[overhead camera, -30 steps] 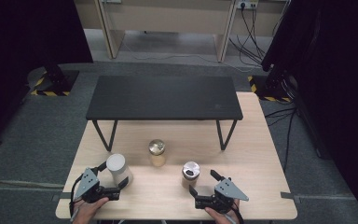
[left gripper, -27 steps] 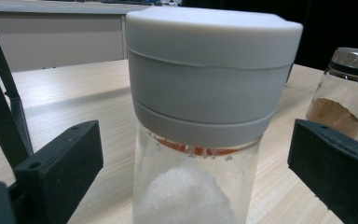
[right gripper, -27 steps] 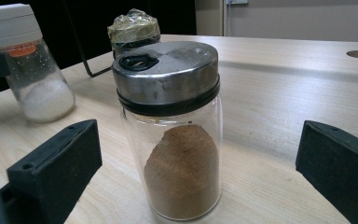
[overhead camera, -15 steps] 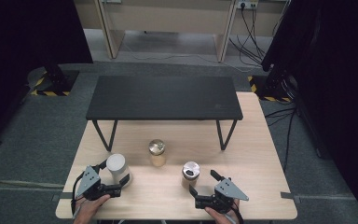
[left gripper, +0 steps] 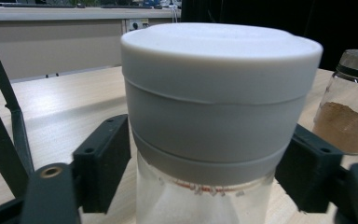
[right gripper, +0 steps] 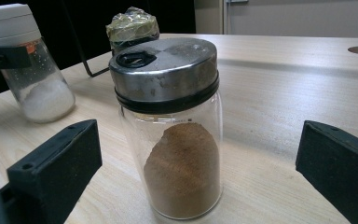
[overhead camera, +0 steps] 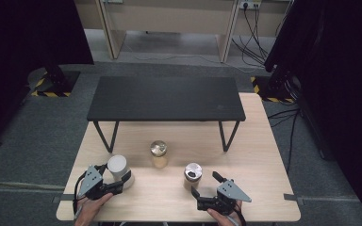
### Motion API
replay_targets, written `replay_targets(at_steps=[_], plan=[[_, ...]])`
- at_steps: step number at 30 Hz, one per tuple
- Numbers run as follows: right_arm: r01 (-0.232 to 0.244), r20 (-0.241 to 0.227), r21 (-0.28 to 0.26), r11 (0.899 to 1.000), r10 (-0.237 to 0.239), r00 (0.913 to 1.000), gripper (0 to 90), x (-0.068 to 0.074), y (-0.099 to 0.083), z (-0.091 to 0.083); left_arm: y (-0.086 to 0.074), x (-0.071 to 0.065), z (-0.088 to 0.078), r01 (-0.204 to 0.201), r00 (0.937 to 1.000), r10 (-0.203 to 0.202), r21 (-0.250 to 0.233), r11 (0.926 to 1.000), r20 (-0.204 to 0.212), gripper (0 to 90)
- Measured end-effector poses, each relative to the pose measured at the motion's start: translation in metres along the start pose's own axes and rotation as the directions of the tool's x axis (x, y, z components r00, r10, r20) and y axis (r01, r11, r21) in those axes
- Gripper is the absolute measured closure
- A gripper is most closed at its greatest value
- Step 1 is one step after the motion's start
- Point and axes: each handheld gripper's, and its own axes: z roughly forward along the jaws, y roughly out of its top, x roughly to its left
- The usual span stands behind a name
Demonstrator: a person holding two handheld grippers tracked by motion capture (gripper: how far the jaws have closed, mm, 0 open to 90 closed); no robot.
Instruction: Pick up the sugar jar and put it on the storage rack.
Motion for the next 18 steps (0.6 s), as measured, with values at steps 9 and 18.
replay_targets(at_steps=[9,18], plan=[[-0.005,0.0,0.001,1.0,0.005,1.0,0.3,-0.0003,-0.0003,0.0002,0.0028,-0.0017,0.0007,-0.017,0.9999,0.017,0.0,0.9999,0.002,34.6],[-0.006,0.0,-0.002,1.0,0.006,1.0,0.3,-0.0007,-0.0001,0.0001,0.0065,-0.0007,-0.0025,-0.011,0.9997,0.011,-0.006,0.9999,-0.021,35.1]])
